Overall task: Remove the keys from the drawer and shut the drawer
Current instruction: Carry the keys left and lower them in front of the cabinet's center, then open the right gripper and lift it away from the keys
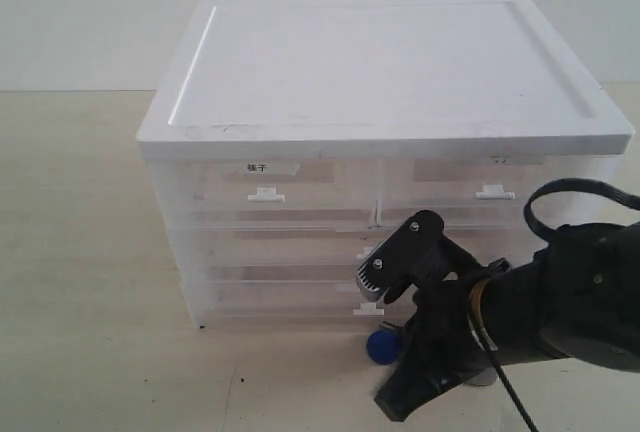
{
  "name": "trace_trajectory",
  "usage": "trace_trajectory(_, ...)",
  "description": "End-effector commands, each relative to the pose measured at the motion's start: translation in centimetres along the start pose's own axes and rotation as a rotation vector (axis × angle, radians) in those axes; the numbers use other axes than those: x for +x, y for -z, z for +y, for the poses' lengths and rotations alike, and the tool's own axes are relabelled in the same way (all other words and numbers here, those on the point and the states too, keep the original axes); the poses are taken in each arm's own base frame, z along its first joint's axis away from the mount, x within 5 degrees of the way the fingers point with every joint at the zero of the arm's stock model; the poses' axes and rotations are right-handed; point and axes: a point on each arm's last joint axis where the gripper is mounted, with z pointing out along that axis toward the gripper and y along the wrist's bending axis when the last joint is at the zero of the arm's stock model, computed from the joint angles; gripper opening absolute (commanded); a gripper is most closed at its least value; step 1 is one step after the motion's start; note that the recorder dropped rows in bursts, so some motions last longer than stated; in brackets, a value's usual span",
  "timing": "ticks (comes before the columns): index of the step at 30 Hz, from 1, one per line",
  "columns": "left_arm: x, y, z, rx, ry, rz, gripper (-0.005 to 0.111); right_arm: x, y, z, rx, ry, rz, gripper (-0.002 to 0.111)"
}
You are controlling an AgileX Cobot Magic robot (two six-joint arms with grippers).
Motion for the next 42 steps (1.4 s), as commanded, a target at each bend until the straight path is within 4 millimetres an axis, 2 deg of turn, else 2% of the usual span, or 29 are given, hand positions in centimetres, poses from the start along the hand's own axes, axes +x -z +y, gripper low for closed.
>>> trace_trajectory(1, 0.0, 0.0, 0.0, -0.001, 0.013, -0.004, 0.005, 0.0, 2.2, -0.7, 0.078, -0.075, 0.062, 0.0)
trace_trajectory(4, 0.0, 0.0, 0.0, -0.001, 0.013, -0.004, 0.005, 0.3, 3.5, -1.1, 0.12, -0.089, 0.096, 0.0)
trace_trajectory(6, 0.0, 0.0, 0.0, -0.001, 0.013, -0.004, 0.005, 0.6, 3.6, -1.2, 0.136, -0.089, 0.129, 0.0)
trace_trajectory(12, 0.0, 0.0, 0.0, -0.001, 0.013, -0.004, 0.005, 1.6, 1.2, -1.7, 0.182, 0.03, 0.219, 0.0)
trace_trajectory(15, 0.0, 0.0, 0.0, -0.001, 0.013, -0.004, 0.005, 1.9, -0.2, -1.9, 0.207, 0.032, 0.229, 0.0)
trace_trajectory(18, 0.0, 0.0, 0.0, -0.001, 0.013, -0.004, 0.005, 1.6, -1.0, -1.9, 0.196, 0.031, 0.208, 0.0)
trace_trajectory(23, 0.0, 0.0, 0.0, -0.001, 0.013, -0.004, 0.005, 0.5, -1.7, -0.3, 0.026, 0.021, 0.086, 0.0)
trace_trajectory(26, 0.0, 0.0, 0.0, -0.001, 0.013, -0.004, 0.005, -0.5, -1.9, 0.4, -0.049, -0.045, 0.016, 0.0)
trace_trajectory(31, 0.0, 0.0, 0.0, -0.001, 0.013, -0.004, 0.005, -0.6, -1.8, -0.5, 0.037, -0.051, 0.062, 0.0)
trace_trajectory(33, 0.0, 0.0, 0.0, -0.001, 0.013, -0.004, 0.005, -0.7, -1.1, -0.8, 0.068, -0.086, 0.057, 0.0)
trace_trajectory(36, 0.0, 0.0, 0.0, -0.001, 0.013, -0.004, 0.005, -1.4, 1.5, -0.7, 0.071, -0.09, -0.032, 0.0)
trace_trajectory(37, 0.0, 0.0, 0.0, -0.001, 0.013, -0.004, 0.005, -1.8, 3.1, -0.8, 0.074, -0.096, -0.088, 0.0)
trace_trajectory(38, 0.0, 0.0, 0.0, -0.001, 0.013, -0.004, 0.005, -1.9, 3.8, -0.8, 0.075, -0.099, -0.113, 0.0)
trace_trajectory(39, 0.0, 0.0, 0.0, -0.001, 0.013, -0.004, 0.005, -1.9, 5.6, -0.7, 0.079, -0.1, -0.176, 0.0)
trace_trajectory(40, 0.0, 0.0, 0.0, -0.001, 0.013, -0.004, 0.005, -1.9, 6.3, -0.7, 0.082, -0.1, -0.198, 0.0)
trace_trajectory(42, 0.0, 0.0, 0.0, -0.001, 0.013, -0.004, 0.005, -1.8, 10.2, -0.7, 0.096, -0.108, -0.34, 0.0)
